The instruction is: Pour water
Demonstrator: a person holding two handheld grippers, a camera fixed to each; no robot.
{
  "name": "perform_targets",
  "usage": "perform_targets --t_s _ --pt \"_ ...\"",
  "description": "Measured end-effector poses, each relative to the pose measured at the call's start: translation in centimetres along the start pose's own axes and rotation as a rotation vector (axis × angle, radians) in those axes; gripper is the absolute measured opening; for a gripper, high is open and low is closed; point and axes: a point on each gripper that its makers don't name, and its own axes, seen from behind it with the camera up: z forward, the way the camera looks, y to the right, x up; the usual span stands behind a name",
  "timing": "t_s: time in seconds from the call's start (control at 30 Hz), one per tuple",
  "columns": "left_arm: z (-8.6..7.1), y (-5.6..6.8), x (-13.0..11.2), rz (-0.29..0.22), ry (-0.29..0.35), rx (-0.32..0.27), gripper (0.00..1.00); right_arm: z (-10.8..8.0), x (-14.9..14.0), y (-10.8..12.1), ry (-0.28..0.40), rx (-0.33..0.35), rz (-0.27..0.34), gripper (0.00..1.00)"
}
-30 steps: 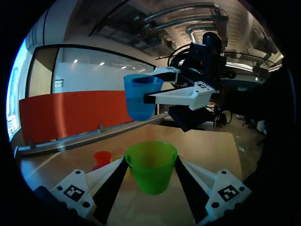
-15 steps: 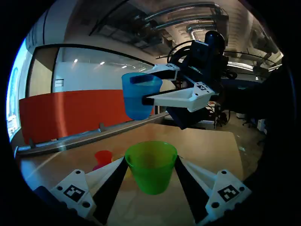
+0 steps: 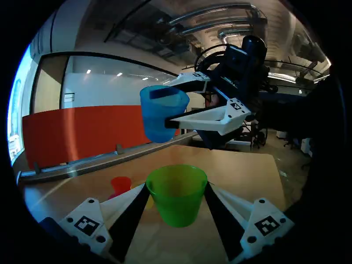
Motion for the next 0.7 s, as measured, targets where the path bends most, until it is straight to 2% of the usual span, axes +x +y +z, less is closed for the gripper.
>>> perform_targets --t_s 0.7 --pt "0.24 0.14 0.42 0.004 0.008 -0.003 0.86 -0.12 0.56 0.33 -0.009 0.000 -0.122 0.90"
